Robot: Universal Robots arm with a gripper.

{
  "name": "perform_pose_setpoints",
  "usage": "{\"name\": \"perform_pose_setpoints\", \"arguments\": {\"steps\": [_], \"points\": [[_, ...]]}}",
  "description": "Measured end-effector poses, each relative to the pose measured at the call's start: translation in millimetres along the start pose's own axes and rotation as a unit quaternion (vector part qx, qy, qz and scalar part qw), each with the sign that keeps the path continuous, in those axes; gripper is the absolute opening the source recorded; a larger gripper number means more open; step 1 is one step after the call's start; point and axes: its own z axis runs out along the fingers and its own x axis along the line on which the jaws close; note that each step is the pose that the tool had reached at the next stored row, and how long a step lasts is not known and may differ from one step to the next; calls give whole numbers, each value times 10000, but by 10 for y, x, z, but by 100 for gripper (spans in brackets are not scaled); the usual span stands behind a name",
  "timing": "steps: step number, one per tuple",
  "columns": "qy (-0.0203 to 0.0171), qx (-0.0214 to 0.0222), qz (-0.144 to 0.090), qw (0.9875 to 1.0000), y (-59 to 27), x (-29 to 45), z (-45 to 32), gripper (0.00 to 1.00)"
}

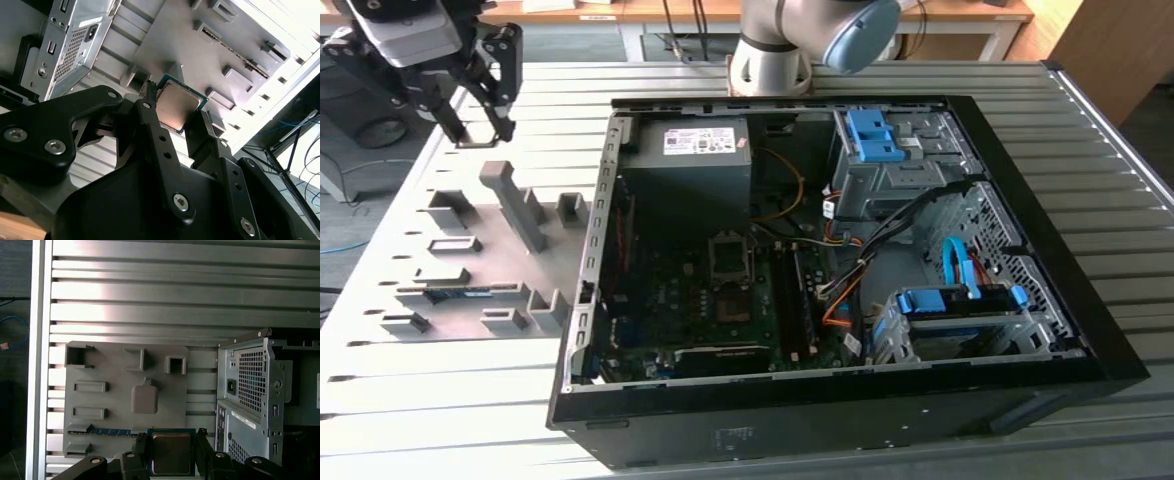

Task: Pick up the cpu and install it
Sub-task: 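Pick up the cpu and move it towards the insertion slot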

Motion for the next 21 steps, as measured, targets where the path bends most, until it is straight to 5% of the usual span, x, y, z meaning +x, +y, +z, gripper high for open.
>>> {"name": "perform_pose_setpoints", "arguments": {"steps": [17,21], "points": [[19,-1,1,10000,-5,-550,22,47],[21,-65,2,10000,-7,-664,30,47]]}}
